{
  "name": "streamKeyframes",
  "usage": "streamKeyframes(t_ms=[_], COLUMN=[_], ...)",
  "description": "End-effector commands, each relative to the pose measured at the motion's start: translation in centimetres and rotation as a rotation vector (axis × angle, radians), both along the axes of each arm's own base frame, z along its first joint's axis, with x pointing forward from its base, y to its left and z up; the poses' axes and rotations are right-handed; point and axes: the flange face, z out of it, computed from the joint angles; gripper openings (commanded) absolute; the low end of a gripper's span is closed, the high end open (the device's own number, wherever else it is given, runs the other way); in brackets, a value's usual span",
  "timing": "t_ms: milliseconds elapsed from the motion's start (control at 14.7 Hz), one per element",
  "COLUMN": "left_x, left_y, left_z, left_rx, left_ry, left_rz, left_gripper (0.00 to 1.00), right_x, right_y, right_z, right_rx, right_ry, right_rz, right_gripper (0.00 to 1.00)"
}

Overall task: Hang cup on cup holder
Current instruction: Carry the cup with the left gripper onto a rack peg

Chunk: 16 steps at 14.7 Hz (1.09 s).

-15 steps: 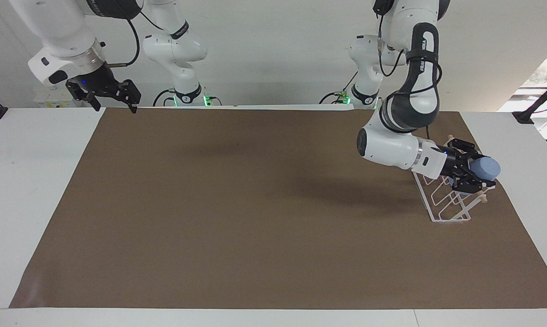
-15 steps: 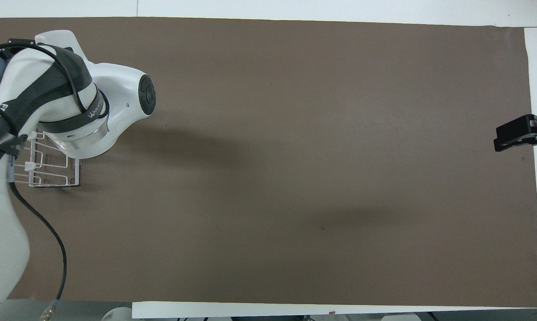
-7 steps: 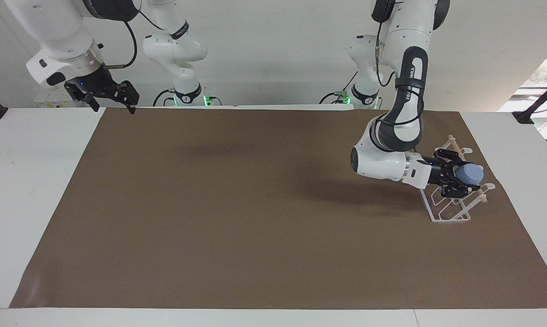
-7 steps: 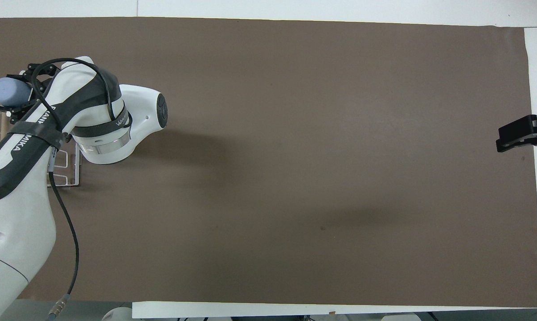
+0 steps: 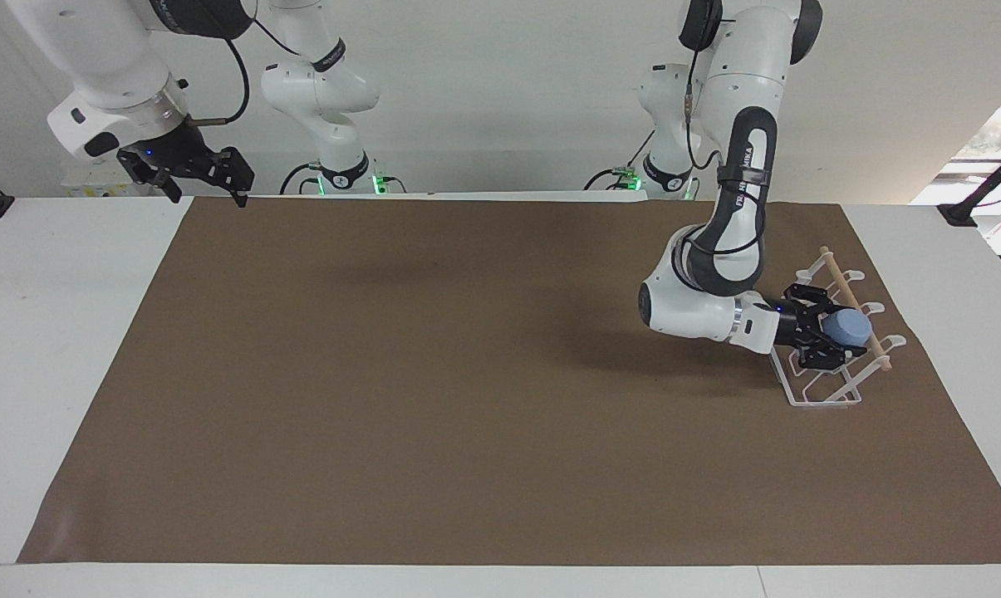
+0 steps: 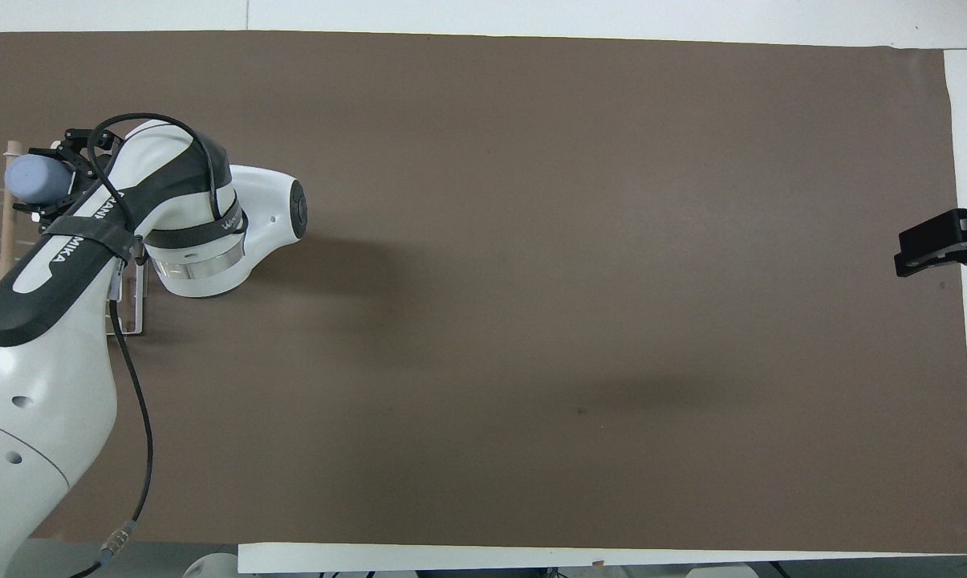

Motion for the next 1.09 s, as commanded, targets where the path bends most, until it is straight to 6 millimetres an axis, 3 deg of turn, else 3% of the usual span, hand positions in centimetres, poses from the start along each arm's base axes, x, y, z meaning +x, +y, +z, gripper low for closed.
streamKeyframes(t_ms=[0,136,341,477,545,818,886,1023], left_x=[1.0,0.8,2.5,2.4,1.8,-0.5,-0.9,-0.9], left_y=[0.5,0.0,-0.7,-0.5,-0.3,2.4,2.4,4.5], left_z=[1.1,1.9,6.5,9.2,11.8,18.5,19.2,20.3], left_rx=[-0.006,-0.015,-0.022,-0.024,-0.060,-0.239,-0.282,-0.373], left_ry=[-0.035,-0.046,-0.063,0.005,0.019,0.195,0.261,0.330], left_rz=[0.014,0.031,0.044,0.057,0.064,0.066,0.048,0.035], left_gripper=[1.00,1.00,0.99,0.99,0.99,0.99,0.99,0.99], right_x=[-0.5,-0.6,-0.6,-0.6,-0.6,-0.6,-0.6,-0.6], right_y=[-0.8,-0.8,-0.7,-0.7,-0.7,-0.7,-0.7,-0.7], right_z=[0.1,0.1,0.1,0.1,0.2,0.1,0.1,0.2], right_rx=[0.023,0.023,0.023,0.023,0.023,0.023,0.023,0.023], right_ry=[0.006,0.006,0.008,0.006,0.006,0.006,0.006,0.005], right_rz=[0.001,0.001,0.002,0.002,0.001,0.002,0.002,0.002], right_gripper=[0.99,0.99,0.99,0.99,0.99,0.99,0.99,0.99])
